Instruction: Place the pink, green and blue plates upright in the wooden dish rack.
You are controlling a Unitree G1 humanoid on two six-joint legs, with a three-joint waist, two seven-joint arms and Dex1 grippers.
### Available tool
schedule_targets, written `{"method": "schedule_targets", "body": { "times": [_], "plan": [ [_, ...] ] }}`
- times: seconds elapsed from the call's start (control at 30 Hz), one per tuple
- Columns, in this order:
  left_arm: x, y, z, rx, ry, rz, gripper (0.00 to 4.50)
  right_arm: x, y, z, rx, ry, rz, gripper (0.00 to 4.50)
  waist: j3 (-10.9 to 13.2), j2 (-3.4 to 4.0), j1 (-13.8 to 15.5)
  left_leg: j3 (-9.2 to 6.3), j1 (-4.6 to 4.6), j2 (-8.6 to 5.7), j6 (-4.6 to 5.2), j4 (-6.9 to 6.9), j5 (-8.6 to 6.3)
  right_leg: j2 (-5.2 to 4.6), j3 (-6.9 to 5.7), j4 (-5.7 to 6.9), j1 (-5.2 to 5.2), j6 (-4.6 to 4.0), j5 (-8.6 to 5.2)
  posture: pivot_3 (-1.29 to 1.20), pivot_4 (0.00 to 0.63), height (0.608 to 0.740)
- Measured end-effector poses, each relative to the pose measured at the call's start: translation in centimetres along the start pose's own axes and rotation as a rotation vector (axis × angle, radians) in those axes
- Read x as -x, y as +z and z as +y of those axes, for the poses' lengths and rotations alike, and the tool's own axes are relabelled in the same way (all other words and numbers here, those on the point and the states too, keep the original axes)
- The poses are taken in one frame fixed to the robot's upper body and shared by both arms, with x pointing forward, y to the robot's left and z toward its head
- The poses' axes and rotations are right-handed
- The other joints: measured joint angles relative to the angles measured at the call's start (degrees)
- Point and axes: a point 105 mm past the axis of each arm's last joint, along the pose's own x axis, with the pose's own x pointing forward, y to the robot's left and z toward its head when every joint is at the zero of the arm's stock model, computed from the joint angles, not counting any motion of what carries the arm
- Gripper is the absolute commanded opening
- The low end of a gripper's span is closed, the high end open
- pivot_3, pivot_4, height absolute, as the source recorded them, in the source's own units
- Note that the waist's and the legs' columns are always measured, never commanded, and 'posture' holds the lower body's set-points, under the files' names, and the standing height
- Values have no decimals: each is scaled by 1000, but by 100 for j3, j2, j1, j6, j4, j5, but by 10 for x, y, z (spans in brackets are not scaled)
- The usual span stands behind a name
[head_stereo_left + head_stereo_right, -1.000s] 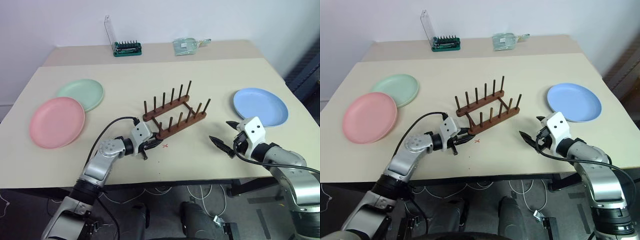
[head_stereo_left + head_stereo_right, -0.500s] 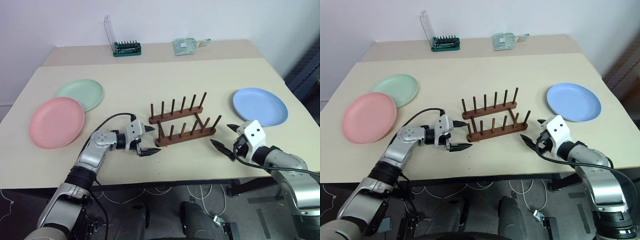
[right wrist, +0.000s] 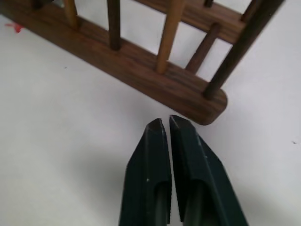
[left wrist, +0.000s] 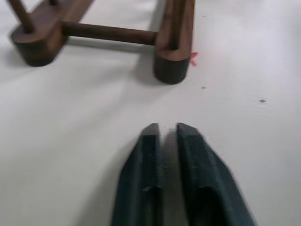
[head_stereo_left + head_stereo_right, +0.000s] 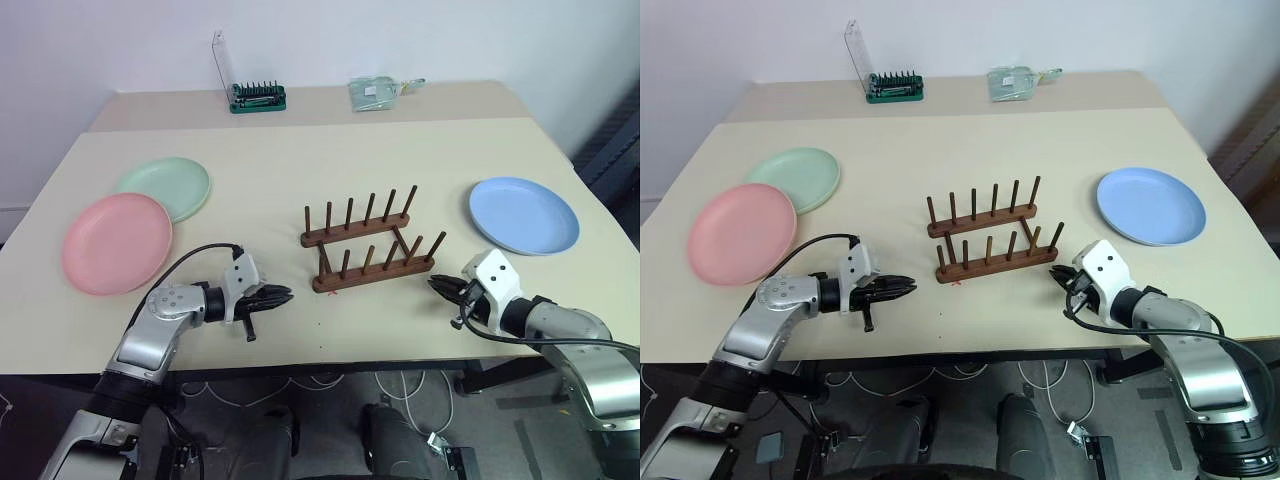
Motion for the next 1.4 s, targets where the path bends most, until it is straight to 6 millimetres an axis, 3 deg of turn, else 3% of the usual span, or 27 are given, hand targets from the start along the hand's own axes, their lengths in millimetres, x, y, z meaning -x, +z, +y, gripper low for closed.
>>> {"method": "schedule_targets", "body": {
  "times": [0.2,0.43,0.73,1.0,1.1,1.2,1.33,1.4],
  "plan": [
    [-27,10,-27,31,-99,-30,518,-7,-9,-6,32,-20,62,32,0,0,-11,-1,1,0,0,-1,0,1,0,1,-1,1,-1,0,150,740],
    [-45,13,-11,-43,42,-55,518,-19,-3,-11,65,-14,58,32,-1,-2,-9,-1,7,0,0,2,0,1,0,0,7,1,-1,0,150,740],
    [-45,14,28,-66,300,-89,518,-47,9,-18,117,-67,21,32,-3,-1,-21,-1,15,0,0,-1,0,2,0,3,10,2,0,0,150,740],
    [-42,13,34,-68,350,-92,518,-51,9,-24,133,-100,15,32,-3,0,-31,0,17,-1,0,0,0,3,0,5,10,1,1,0,150,740],
    [-27,7,34,-55,346,-75,518,-45,11,-17,152,-53,6,32,-3,1,-69,0,18,2,0,-9,0,4,0,6,6,1,0,0,150,740],
    [10,-6,34,2,348,-49,1293,-35,20,-7,159,15,-35,0,-3,2,-110,0,20,7,1,-15,-1,7,0,9,2,0,0,0,150,740],
    [55,-14,38,138,402,-67,3189,-32,35,2,184,55,-86,0,0,-3,-77,-4,15,7,1,-10,-1,6,-1,7,1,-1,-1,0,150,740],
    [84,-4,55,159,531,-124,4196,-34,41,4,196,67,-100,0,3,-6,-32,-9,11,6,1,-7,-1,5,-3,4,3,0,-2,0,150,740]
  ]
}}
